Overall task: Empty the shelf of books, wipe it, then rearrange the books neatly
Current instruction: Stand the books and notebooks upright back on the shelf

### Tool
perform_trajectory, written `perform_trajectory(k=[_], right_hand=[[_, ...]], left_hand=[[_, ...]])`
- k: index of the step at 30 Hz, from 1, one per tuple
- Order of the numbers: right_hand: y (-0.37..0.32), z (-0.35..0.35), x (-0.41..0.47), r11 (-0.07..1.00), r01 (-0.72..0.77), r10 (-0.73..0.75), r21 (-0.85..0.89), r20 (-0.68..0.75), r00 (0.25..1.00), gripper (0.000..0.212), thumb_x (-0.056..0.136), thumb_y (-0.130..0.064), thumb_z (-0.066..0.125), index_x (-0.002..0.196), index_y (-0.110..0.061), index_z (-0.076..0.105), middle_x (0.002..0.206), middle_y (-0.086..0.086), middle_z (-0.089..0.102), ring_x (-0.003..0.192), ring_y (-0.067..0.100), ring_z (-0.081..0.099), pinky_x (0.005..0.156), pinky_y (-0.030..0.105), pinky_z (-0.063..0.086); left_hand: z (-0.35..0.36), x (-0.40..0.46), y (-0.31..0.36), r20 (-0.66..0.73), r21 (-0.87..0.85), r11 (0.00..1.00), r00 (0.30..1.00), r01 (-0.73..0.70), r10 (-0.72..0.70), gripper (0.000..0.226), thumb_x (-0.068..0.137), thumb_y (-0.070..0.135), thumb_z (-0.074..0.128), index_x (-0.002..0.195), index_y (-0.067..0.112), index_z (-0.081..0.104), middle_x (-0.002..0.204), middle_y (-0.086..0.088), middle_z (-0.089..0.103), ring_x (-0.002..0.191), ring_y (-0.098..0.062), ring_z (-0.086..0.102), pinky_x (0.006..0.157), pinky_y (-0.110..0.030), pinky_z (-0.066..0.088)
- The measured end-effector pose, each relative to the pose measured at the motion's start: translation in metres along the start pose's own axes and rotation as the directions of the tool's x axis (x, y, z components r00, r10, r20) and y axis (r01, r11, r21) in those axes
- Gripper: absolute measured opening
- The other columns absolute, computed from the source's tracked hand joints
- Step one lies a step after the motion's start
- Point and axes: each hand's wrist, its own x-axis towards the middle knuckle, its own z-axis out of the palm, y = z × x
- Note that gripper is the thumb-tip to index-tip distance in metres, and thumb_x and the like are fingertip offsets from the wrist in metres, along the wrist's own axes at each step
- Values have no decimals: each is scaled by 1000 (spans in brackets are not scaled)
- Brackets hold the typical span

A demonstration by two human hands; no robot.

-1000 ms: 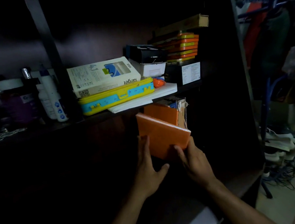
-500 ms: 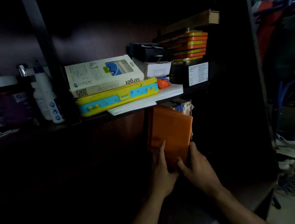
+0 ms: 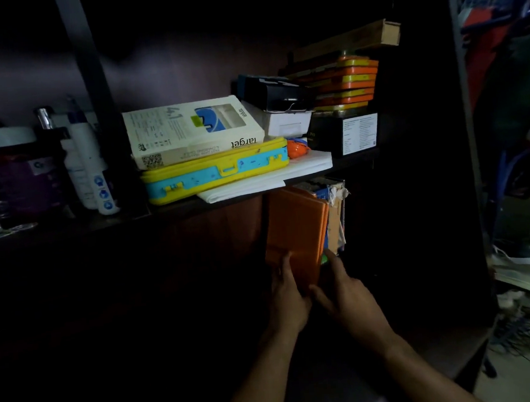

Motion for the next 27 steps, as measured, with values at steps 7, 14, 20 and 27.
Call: perform_trajectory(k=[7, 14, 20, 27], right_hand=[[1, 0, 0, 989, 67, -73, -129, -44, 996, 73, 97, -40, 58, 157, -33, 17, 157, -8, 33, 139, 5, 36, 110, 26, 39], [0, -1, 0, 979, 101, -97, -174, 32, 995, 80, 96, -46, 57, 159, -33, 10, 161, -10, 21, 144, 5, 24, 118, 32, 33], [-1, 0, 5, 960, 106, -80, -259, 110, 991, 86, 96, -54, 52, 160, -31, -2, 168, -7, 2, 151, 13, 14, 122, 40, 24], [5, 5, 7, 948, 88, -47, -305, 138, 989, 99, 94, -51, 58, 158, -30, -15, 167, -4, -14, 153, 20, 8, 121, 44, 24]], left_hand=[[4, 13, -2, -87, 24, 1000, 996, 9, -7, 82, 100, 43, 56, 162, 27, 5, 166, -7, 19, 151, -26, 24, 121, -43, 25], [0, 7, 3, -171, -116, 974, 970, -195, 174, 81, 100, 27, 59, 159, 43, 5, 166, -4, 9, 151, -24, 20, 116, -44, 33], [1, 5, 2, -215, -39, 934, 916, -355, 339, 66, 100, 15, 58, 154, 39, 29, 159, 0, 24, 142, -11, 31, 108, -23, 36], [1, 4, 1, -103, -80, 943, 944, -322, 314, 81, 101, 16, 56, 157, 46, 6, 168, 6, 4, 152, -12, 10, 113, -28, 22]])
